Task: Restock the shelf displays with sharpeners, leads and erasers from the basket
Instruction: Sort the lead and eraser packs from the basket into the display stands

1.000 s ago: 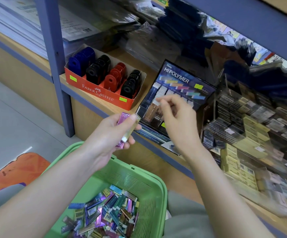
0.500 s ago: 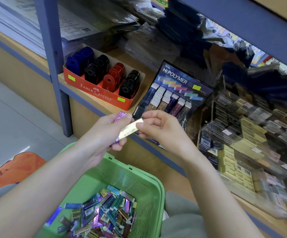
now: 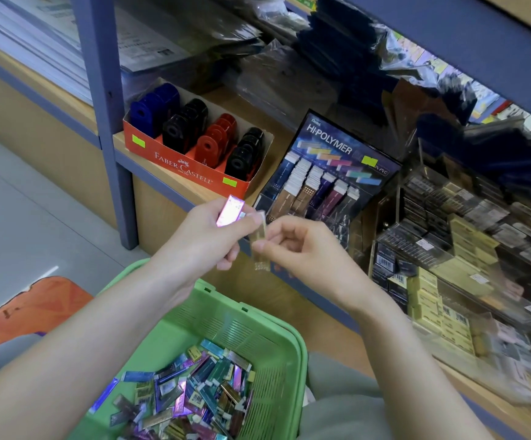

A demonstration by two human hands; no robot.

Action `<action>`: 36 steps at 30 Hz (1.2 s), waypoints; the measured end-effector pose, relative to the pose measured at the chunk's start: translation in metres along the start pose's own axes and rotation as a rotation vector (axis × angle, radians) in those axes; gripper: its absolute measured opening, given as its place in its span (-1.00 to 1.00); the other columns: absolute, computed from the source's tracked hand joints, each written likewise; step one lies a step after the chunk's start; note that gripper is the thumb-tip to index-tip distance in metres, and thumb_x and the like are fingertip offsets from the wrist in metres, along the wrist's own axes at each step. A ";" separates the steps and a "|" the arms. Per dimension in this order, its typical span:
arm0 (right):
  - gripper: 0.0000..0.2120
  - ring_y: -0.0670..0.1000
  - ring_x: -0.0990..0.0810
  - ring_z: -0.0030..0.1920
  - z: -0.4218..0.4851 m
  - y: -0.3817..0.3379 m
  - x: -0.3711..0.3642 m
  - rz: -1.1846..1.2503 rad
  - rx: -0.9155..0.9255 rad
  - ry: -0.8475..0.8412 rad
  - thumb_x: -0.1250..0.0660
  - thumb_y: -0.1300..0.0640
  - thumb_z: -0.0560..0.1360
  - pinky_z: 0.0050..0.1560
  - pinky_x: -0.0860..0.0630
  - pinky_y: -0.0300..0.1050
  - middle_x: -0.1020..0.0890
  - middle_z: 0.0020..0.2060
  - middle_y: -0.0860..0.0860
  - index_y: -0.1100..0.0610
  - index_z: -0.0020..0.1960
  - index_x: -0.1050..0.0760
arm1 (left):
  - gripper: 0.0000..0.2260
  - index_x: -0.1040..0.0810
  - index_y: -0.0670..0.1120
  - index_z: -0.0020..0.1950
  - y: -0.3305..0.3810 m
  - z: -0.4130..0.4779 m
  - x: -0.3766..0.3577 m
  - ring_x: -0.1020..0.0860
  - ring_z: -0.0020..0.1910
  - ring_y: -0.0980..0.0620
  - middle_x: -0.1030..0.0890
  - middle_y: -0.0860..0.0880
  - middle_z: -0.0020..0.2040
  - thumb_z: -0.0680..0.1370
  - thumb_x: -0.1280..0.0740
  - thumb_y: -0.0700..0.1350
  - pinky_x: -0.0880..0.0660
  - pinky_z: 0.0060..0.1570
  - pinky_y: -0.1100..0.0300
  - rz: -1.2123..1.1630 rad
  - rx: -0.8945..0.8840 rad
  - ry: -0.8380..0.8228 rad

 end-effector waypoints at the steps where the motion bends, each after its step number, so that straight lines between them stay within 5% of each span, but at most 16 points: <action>1: -0.97 -0.13 -0.55 -0.33 0.000 0.000 0.007 0.080 -0.006 0.045 -0.34 0.20 0.52 -0.29 -0.50 -0.32 -0.60 -0.26 0.02 0.16 -0.07 -0.50 | -0.89 -0.54 -0.08 0.04 0.000 0.000 0.000 -0.32 -0.58 0.18 -0.49 0.07 -0.45 0.58 -0.29 -0.08 -0.27 -0.57 0.36 -0.008 0.012 0.006; 4: -0.93 -0.05 -0.66 -0.20 -0.001 0.006 0.044 0.274 0.014 0.352 -0.24 0.26 0.58 -0.17 -0.59 -0.24 -0.64 -0.12 0.10 0.14 -0.02 -0.36 | -0.84 -0.53 -0.12 0.11 -0.003 0.002 0.001 -0.35 -0.57 0.14 -0.59 -0.07 -0.16 0.61 -0.20 -0.18 -0.27 -0.59 0.33 -0.085 0.070 0.036; 9: -0.89 -0.05 -0.67 -0.11 -0.002 0.026 0.080 0.186 0.052 0.730 -0.19 0.22 0.61 -0.04 -0.61 -0.17 -0.62 -0.08 0.10 0.03 -0.05 -0.35 | -0.79 -0.52 -0.12 0.12 -0.008 0.003 0.004 -0.39 -0.51 0.06 -0.60 -0.12 -0.10 0.61 -0.12 -0.25 -0.32 -0.56 0.28 -0.092 0.096 0.046; 16: -0.84 -0.12 -0.65 -0.13 0.014 0.023 0.077 -0.126 0.124 0.705 -0.25 0.18 0.58 0.01 -0.61 -0.08 -0.60 -0.22 -0.13 -0.07 -0.10 -0.44 | -0.82 -0.50 -0.04 0.13 -0.017 0.005 0.002 -0.47 -0.42 0.01 -0.62 -0.27 0.01 0.63 -0.14 -0.18 -0.46 -0.33 0.21 0.031 0.130 0.022; 19: -0.92 -0.01 -0.62 -0.11 0.021 0.015 0.081 -0.305 0.162 0.693 -0.26 0.17 0.58 0.00 -0.58 0.00 -0.61 -0.18 0.00 0.05 0.02 -0.51 | -0.83 -0.51 0.01 0.05 -0.019 0.006 0.000 -0.48 -0.39 -0.01 -0.61 -0.27 0.03 0.63 -0.15 -0.19 -0.47 -0.27 0.17 0.023 0.139 0.014; 22: -0.80 0.02 -0.57 -0.05 0.026 0.009 0.080 -0.430 0.193 0.661 -0.25 0.16 0.59 0.04 -0.53 -0.01 -0.61 -0.08 0.05 0.16 0.17 -0.54 | -0.83 -0.52 -0.01 0.08 -0.021 0.006 -0.002 -0.48 -0.37 -0.02 -0.61 -0.26 0.02 0.62 -0.16 -0.20 -0.48 -0.25 0.15 0.017 0.147 0.013; 26: -0.82 0.03 -0.61 -0.08 0.024 0.012 0.083 -0.402 0.186 0.684 -0.25 0.16 0.59 0.02 -0.55 -0.05 -0.62 -0.10 0.07 0.17 0.15 -0.53 | -0.85 -0.51 0.01 0.05 -0.021 0.007 -0.004 -0.48 -0.38 -0.03 -0.61 -0.29 0.04 0.60 -0.20 -0.21 -0.49 -0.25 0.15 -0.001 0.149 0.012; 31: -0.93 -0.02 -0.63 -0.18 0.023 0.020 0.083 -0.330 0.138 0.631 -0.28 0.17 0.57 -0.06 -0.59 -0.08 -0.61 -0.24 -0.01 0.05 0.03 -0.49 | -0.76 -0.48 -0.07 0.27 -0.022 0.010 -0.001 -0.55 -0.40 0.04 -0.60 -0.13 -0.02 0.63 -0.18 -0.21 -0.59 -0.27 0.19 -0.049 0.120 0.039; 36: -0.84 -0.18 -0.49 -0.20 0.031 0.017 0.073 -0.383 0.144 0.588 -0.36 0.19 0.52 -0.13 -0.47 -0.35 -0.52 -0.16 -0.04 0.02 0.04 -0.45 | -0.76 -0.49 -0.10 0.26 -0.019 0.006 -0.003 -0.57 -0.44 0.12 -0.61 -0.06 -0.03 0.60 -0.26 -0.14 -0.51 -0.42 0.32 -0.080 0.102 0.005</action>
Point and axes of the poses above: each hand's wrist, its own z-axis towards the middle knuckle, its own x-axis out of the back of the hand, y = z × x, the point moved 7 cm from there along z, towards the middle knuckle
